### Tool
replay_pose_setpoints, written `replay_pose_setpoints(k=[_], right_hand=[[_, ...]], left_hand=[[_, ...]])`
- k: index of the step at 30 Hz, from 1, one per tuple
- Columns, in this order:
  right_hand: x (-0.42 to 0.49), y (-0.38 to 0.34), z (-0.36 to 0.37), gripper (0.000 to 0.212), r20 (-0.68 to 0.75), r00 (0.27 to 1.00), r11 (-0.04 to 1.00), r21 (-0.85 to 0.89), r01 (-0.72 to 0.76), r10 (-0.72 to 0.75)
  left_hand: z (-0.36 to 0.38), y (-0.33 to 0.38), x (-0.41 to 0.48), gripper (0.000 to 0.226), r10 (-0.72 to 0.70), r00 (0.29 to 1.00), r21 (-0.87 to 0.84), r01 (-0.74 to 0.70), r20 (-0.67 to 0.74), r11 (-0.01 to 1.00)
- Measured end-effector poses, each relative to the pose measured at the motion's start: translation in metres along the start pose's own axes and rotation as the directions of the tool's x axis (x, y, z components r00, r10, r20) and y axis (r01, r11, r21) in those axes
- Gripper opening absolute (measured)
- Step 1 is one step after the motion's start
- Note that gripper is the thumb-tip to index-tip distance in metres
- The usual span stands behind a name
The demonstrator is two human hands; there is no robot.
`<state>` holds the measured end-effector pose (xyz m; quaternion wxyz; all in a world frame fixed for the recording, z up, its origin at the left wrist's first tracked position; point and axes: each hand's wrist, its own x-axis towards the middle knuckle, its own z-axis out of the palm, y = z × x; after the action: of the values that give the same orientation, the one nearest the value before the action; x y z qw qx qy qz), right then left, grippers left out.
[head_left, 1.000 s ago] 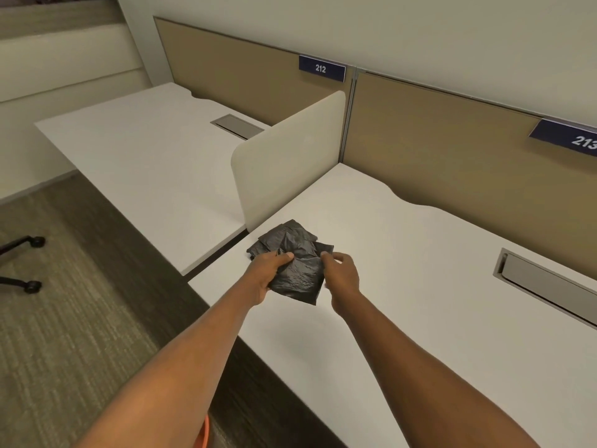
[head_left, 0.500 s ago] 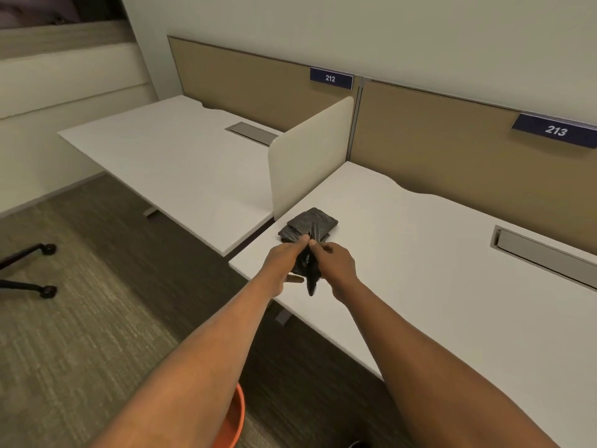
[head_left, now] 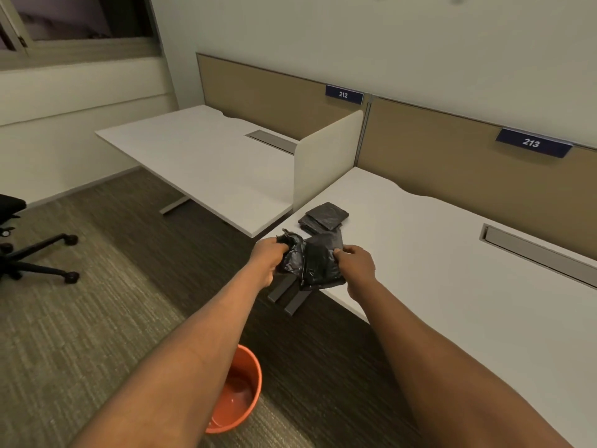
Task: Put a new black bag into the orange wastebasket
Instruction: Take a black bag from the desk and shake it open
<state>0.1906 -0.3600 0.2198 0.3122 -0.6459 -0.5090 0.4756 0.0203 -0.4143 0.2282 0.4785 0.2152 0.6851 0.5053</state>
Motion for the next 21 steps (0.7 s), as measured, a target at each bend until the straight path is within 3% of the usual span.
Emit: replay_pose_setpoints(k=[2,4,6,9,11,17,21], right_hand=[[-0.017,0.001,-0.008,0.044,-0.078,0.993,0.986,-0.150,0.077,-0.090],[-0.037,-0.001,-0.011,0.050,-0.065,0.977,0.961,-0.201,0.188,-0.204],[-0.061,-0.007,-0.010,0.055,0.090,0.964,0.956,-0.133,0.261,-0.251],[-0.100,-0.014,-0.006,0.059,0.403,0.894,0.976,-0.007,0.220,-0.198],[-0.120,-0.013,-0.006,0.048,0.428,0.875,0.963,-0.039,0.265,-0.224],[-0.151,0.009,-0.015,0.021,0.383,0.918,0.991,0.121,0.060,-0.102],[-0.163,0.015,-0.016,0.032,0.355,0.934,0.966,0.249,-0.069,-0.025]], left_hand=[[-0.010,0.000,-0.017,0.014,0.019,0.999,-0.023,-0.019,-0.026,1.000],[-0.016,-0.001,-0.032,0.011,0.048,0.998,-0.038,-0.050,-0.045,0.998],[-0.018,-0.004,-0.051,0.014,0.065,0.997,-0.052,-0.067,-0.043,0.996],[-0.015,-0.011,-0.082,0.020,0.080,0.996,-0.011,-0.080,-0.033,0.997],[-0.013,-0.017,-0.103,0.023,0.097,0.995,-0.008,-0.098,-0.036,0.995],[-0.034,-0.039,-0.158,0.027,0.095,0.988,-0.117,-0.110,-0.124,0.987],[-0.058,-0.053,-0.179,0.022,0.095,0.969,-0.126,-0.126,-0.227,0.984]])
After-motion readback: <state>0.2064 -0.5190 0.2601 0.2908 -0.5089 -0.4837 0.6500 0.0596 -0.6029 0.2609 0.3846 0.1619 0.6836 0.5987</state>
